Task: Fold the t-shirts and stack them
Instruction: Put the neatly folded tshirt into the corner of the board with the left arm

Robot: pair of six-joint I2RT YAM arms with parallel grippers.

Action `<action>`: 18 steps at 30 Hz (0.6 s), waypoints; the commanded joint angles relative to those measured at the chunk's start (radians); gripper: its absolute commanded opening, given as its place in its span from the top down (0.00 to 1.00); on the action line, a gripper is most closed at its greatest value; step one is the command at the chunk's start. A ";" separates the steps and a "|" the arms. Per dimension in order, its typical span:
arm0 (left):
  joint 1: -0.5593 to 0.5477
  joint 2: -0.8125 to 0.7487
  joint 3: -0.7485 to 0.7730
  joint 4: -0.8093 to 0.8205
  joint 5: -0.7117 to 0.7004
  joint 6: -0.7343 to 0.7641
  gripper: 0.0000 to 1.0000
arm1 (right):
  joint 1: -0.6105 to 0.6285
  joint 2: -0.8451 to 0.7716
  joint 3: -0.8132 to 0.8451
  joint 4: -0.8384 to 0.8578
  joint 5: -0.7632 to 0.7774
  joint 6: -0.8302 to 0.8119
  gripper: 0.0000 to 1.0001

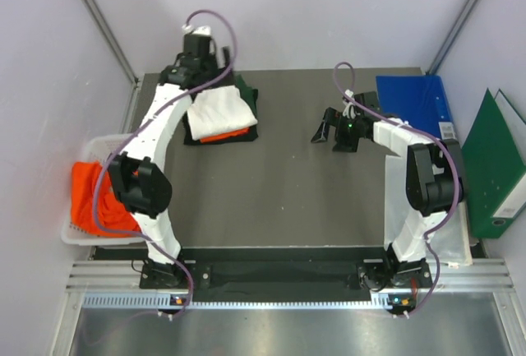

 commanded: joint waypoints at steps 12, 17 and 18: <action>-0.173 0.576 0.562 -0.209 0.354 0.042 1.00 | -0.017 -0.030 0.030 0.039 0.028 0.015 0.00; -0.173 0.576 0.511 -0.214 0.336 0.056 1.00 | -0.039 -0.046 0.025 0.036 0.040 0.015 0.00; -0.173 0.584 0.511 -0.220 0.336 0.057 1.00 | -0.040 -0.041 0.027 0.034 0.040 0.013 0.00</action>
